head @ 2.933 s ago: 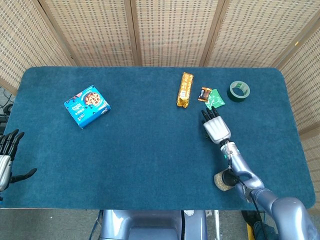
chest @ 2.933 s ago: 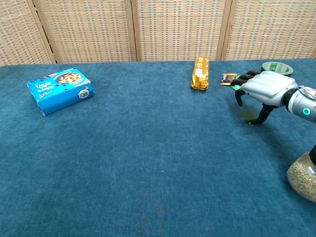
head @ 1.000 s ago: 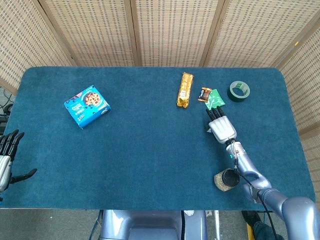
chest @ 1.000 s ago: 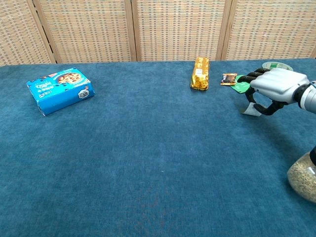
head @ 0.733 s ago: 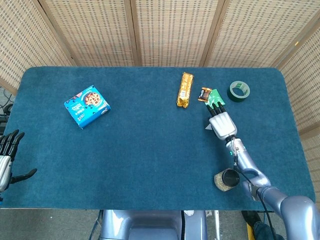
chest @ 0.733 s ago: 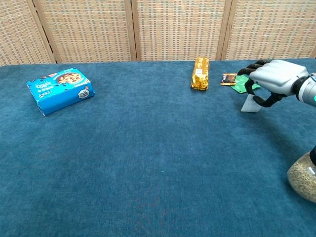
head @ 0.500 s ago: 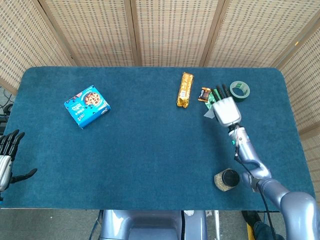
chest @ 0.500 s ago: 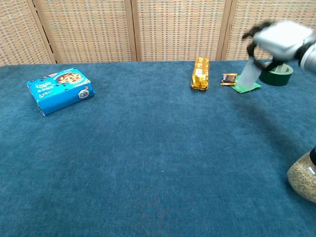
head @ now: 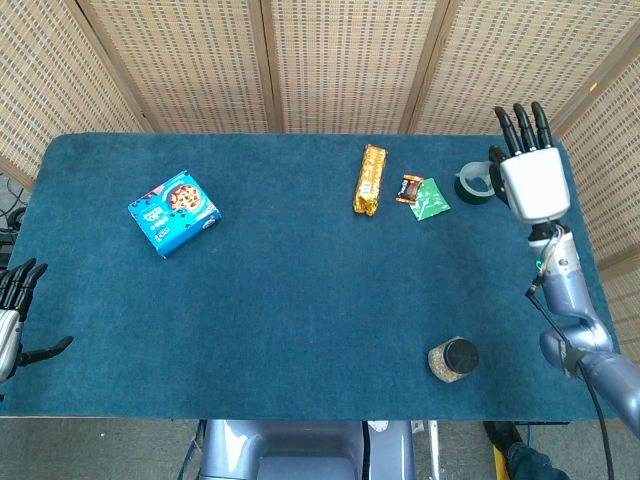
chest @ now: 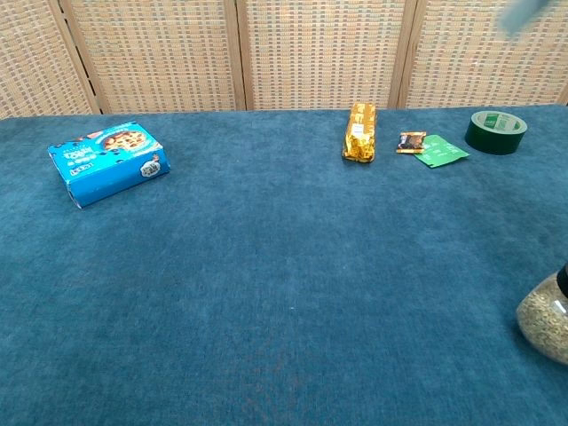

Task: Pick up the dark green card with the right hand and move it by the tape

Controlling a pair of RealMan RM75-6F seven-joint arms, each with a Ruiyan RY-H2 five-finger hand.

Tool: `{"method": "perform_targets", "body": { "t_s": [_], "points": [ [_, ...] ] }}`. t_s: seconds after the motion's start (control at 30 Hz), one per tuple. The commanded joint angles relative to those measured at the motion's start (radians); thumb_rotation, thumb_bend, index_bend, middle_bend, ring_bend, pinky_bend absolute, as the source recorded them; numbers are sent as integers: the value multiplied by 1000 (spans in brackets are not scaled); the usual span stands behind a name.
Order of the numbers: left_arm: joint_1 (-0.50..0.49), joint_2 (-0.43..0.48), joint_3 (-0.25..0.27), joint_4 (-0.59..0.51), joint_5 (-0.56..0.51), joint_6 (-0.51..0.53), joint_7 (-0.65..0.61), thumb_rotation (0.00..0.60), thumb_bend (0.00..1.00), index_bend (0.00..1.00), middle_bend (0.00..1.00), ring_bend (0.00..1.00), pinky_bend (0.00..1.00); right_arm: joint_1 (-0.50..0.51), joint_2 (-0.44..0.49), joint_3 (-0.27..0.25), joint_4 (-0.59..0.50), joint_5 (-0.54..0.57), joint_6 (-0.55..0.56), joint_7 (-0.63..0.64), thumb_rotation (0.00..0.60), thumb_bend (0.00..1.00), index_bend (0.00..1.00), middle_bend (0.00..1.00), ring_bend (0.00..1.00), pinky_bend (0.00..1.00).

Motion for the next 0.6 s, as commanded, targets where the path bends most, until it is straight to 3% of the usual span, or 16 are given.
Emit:
{"method": "perform_targets", "body": {
  "t_s": [0.03, 0.27, 0.6],
  "points": [
    [1, 1, 2, 3, 2, 0, -5, 600, 0, 0, 0, 0, 0, -122, 130, -37, -258, 25, 37, -45, 600, 122, 111, 0, 0, 0],
    [8, 7, 7, 9, 16, 15, -36, 600, 0, 0, 0, 0, 0, -279, 246, -100, -566, 29, 139, -90, 600, 16, 64, 0, 0, 0],
    [32, 22, 16, 19, 45, 65, -88, 600, 0, 0, 0, 0, 0, -449, 203, -177, -624, -38, 324, -33, 600, 0, 63, 0, 0, 0]
  ]
}}
